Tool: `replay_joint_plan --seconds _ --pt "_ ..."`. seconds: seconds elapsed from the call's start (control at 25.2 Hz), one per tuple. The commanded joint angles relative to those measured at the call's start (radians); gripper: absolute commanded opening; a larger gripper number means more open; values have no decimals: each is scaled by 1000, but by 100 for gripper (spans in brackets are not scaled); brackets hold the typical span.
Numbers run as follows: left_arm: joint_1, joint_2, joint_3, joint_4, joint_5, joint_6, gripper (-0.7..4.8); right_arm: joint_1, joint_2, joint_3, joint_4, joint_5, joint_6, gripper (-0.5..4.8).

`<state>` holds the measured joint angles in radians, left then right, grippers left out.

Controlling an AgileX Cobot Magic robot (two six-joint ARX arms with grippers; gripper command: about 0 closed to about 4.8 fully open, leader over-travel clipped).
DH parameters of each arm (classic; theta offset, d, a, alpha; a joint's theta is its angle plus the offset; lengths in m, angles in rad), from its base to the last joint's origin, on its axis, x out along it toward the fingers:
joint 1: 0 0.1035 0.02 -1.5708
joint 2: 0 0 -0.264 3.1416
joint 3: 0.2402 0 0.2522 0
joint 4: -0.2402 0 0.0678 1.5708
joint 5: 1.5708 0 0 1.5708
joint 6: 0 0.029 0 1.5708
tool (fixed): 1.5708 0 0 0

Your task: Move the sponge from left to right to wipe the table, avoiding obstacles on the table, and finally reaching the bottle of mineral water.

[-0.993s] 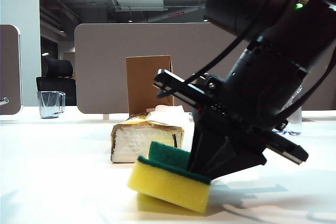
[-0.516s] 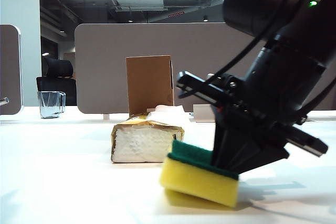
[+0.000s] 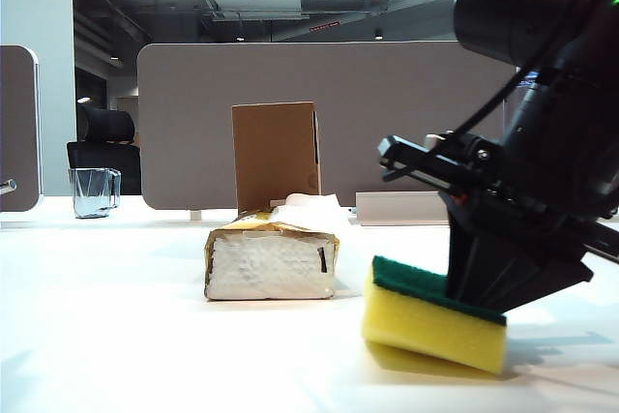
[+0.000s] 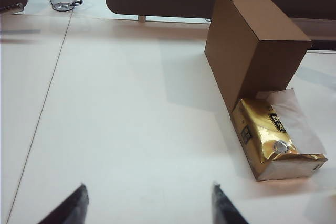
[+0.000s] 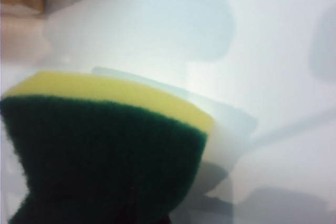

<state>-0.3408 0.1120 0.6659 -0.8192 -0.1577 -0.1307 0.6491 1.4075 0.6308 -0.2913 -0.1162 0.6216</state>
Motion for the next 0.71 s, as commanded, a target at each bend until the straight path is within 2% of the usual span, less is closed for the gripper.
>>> replay_joint_plan --seconds 0.04,0.71 --pt "0 -1 7 14 0 0 301 -26 -4 -17 -107 73 -33 -9" --pt "0 -1 7 14 -7 0 300 -167 -151 -100 -179 73 -121 -9"
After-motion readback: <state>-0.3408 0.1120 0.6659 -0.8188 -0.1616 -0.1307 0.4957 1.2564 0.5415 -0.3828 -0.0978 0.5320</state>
